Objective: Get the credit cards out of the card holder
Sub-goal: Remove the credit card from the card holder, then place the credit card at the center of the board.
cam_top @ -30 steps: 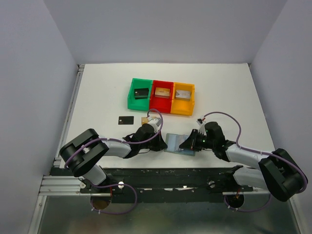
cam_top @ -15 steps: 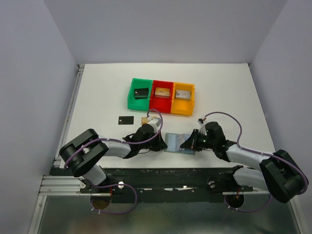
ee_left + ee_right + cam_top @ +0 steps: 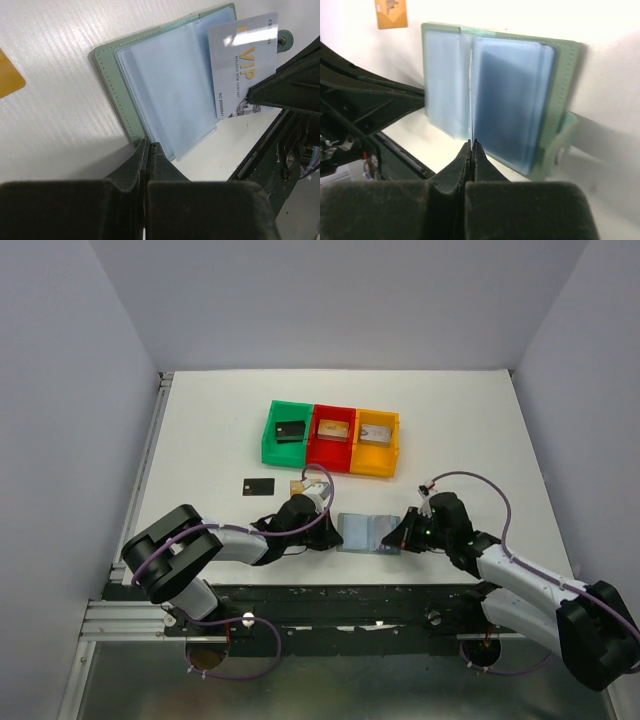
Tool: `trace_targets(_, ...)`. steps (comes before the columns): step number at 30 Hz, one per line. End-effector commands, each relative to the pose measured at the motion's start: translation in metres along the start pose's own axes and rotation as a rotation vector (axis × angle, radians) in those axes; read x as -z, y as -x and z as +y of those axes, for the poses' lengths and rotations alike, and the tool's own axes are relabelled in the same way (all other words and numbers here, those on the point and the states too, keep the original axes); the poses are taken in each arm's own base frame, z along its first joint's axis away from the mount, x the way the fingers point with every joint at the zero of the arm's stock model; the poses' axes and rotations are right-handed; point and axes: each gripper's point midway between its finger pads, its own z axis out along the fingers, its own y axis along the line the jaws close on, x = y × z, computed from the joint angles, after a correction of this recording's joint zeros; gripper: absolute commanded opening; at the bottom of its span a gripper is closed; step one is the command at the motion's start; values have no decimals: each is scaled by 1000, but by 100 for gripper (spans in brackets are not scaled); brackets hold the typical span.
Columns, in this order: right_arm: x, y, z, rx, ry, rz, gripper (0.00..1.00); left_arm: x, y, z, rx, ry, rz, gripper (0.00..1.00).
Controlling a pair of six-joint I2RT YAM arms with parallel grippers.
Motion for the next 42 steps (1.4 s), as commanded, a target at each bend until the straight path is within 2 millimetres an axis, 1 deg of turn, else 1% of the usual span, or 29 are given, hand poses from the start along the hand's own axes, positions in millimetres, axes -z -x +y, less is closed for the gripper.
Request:
trace_targets(1,20,7,-17,63,-136,-35,0,-2,-21,5,-46,-8,93,0)
trace_targets(5,45,23,0,178,-118,-97,0,-10,-26,-17,-111,-77,137,0)
trace_targets(7,57,26,7,233,-111,-98,0,-12,-27,-27,-152,-93,146,0)
trace_targets(9,63,25,13,273,-97,-86,1,-14,-28,-33,-179,-97,152,0)
trace_targets(12,68,23,17,299,-83,-66,0,-11,-26,-33,-184,-83,134,0)
trace_targets(13,69,23,19,304,-73,-66,0,-10,-24,-34,-182,-80,120,3)
trace_targets(14,69,23,22,309,-61,-65,0,-6,-21,-33,-179,-73,104,9)
trace_targets(16,72,24,28,329,-47,-54,0,3,-10,-36,-175,-58,58,30)
trace_targets(17,75,25,34,349,-27,-48,0,7,-5,-32,-172,-23,37,44)
trace_targets(18,76,24,38,362,-13,-33,0,14,5,-33,-172,4,7,54)
trace_targets(19,79,25,44,381,1,-18,0,21,14,-31,-175,36,-26,62)
trace_targets(20,81,26,50,395,17,-5,0,28,22,-31,-182,51,-58,83)
trace_targets(21,84,25,57,411,39,16,0,37,34,-33,-181,67,-103,98)
trace_targets(22,86,24,62,428,59,37,0,46,42,-34,-182,74,-134,99)
trace_targets(23,88,21,70,440,90,66,0,57,54,-38,-177,69,-182,99)
trace_targets(25,94,12,89,481,177,134,0,74,67,-42,-174,42,-235,99)
trace_targets(27,101,-2,106,523,263,233,0,90,74,-57,-195,-55,-266,99)
trace_targets(31,120,-31,138,613,424,403,0,126,73,-99,-283,-341,-300,97)
trace_targets(33,128,-38,151,647,487,436,0,149,67,-124,-356,-499,-323,92)
trace_targets(34,131,-40,157,667,514,441,0,159,65,-133,-387,-556,-335,90)
trace_targets(37,141,-45,172,706,594,465,0,179,56,-152,-439,-677,-321,89)
trace_targets(39,145,-50,177,732,614,499,0,186,50,-161,-461,-731,-283,89)
trace_targets(42,146,-57,180,773,598,554,0,188,44,-168,-479,-778,-243,89)
